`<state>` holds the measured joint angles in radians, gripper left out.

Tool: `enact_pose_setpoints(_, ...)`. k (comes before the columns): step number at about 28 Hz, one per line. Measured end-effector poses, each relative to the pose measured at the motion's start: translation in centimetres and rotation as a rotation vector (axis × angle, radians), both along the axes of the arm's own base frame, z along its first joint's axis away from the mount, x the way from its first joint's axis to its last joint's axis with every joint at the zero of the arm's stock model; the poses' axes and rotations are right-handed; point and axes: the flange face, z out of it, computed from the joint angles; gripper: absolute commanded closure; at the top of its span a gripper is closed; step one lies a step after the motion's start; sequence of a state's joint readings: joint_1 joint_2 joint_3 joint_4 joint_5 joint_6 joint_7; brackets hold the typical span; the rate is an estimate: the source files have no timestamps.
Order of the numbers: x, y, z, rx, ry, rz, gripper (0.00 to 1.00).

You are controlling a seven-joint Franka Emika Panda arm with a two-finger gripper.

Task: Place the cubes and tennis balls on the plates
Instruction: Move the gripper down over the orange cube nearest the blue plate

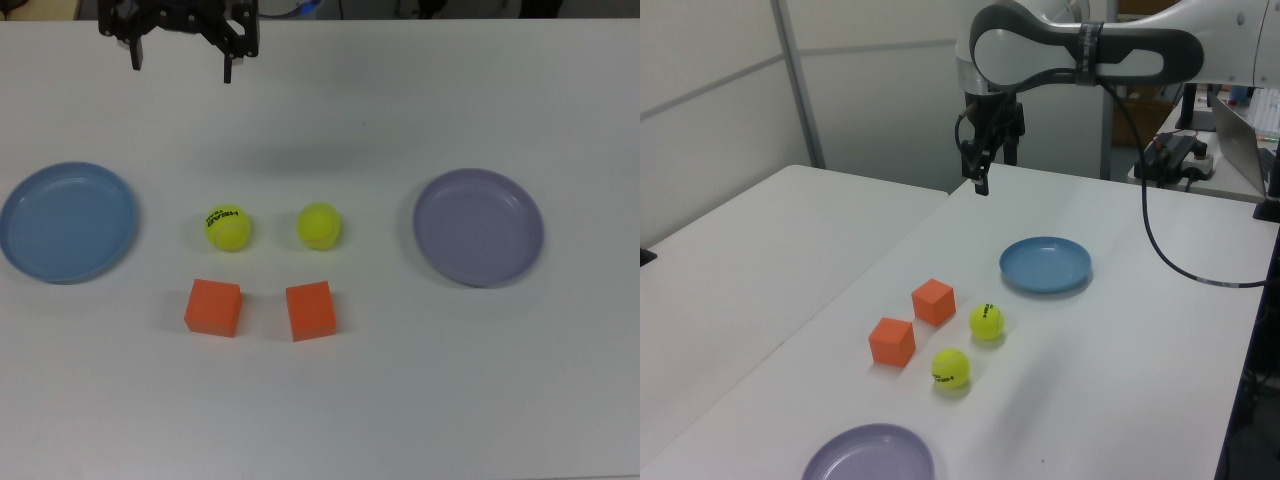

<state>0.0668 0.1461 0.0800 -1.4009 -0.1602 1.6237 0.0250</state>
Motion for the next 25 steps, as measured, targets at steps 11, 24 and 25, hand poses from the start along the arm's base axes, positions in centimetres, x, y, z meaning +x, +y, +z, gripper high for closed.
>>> enact_pose_setpoints(11, 1.5, 1.5, -4.6, -0.003, 0.07, 0.024, 0.0)
enact_pose_setpoints(24, 8.4, 3.6, -16.7, 0.032, 0.007, 0.076, 0.0)
enact_pose_setpoints(25, 8.7, 3.7, -17.5, 0.034, 0.003, 0.079, 0.0)
